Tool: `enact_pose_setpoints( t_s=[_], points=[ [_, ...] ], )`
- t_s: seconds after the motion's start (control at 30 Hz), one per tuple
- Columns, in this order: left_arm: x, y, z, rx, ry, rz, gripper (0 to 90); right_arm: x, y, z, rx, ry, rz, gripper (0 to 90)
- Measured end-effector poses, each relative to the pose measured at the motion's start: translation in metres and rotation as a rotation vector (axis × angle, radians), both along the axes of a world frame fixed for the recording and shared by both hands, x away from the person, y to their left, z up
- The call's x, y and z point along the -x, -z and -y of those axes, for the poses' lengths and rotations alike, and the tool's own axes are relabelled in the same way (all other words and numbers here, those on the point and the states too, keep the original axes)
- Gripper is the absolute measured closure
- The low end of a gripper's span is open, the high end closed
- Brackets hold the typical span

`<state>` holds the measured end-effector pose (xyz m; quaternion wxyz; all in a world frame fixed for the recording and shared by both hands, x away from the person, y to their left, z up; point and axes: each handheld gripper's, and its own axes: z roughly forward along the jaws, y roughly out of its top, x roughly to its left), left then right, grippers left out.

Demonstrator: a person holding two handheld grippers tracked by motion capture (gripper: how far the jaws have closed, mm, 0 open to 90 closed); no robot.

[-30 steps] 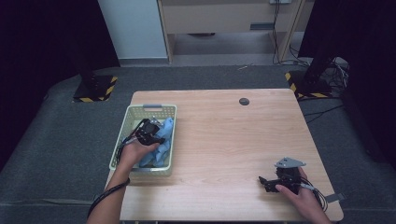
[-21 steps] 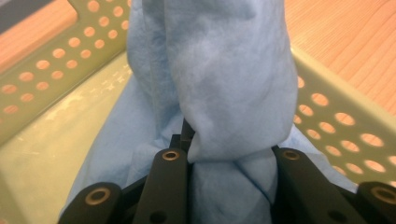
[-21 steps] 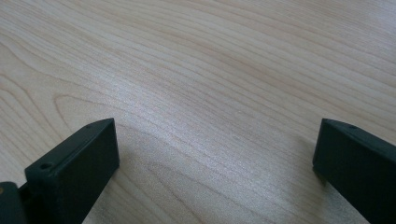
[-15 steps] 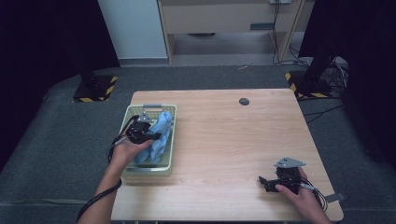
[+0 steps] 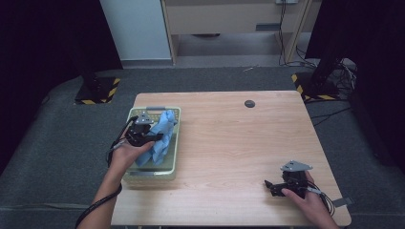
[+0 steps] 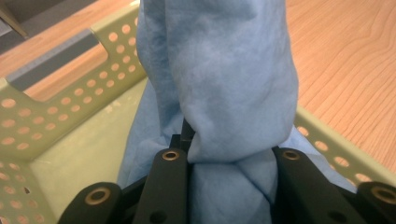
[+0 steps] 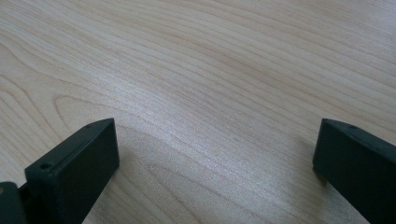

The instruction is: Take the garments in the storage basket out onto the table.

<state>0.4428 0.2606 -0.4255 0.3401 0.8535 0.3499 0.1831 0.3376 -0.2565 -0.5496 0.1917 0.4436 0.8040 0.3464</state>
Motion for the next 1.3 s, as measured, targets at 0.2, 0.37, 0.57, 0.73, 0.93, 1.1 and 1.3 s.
enact_pose_setpoints(
  t_s=[0.2,0.37,0.57,0.73,0.93,1.1,1.3],
  points=[
    [0.003,-0.013,0.000,0.010,0.002,0.027,74.7,0.000,0.000,0.000,0.000,-0.001,0.001,0.5],
    [0.007,-0.021,0.000,0.014,0.009,0.048,74.6,0.000,0.000,0.000,0.000,0.000,0.001,0.5],
    [0.014,-0.028,0.000,0.024,0.015,0.069,74.6,0.000,0.000,0.000,0.000,0.000,0.000,0.5],
    [0.019,-0.032,0.001,0.036,0.021,0.084,74.6,0.000,0.000,0.000,0.000,0.000,0.000,0.5],
    [0.023,-0.038,0.004,0.042,0.028,0.100,74.6,0.000,0.000,0.000,0.000,0.001,0.000,0.5],
    [0.028,-0.043,0.010,0.046,0.031,0.122,74.6,0.000,0.000,0.000,0.000,0.001,0.000,0.5],
    [0.031,-0.052,0.024,0.041,0.060,0.132,74.6,0.000,0.000,0.000,0.000,0.001,0.000,0.5]
  ],
)
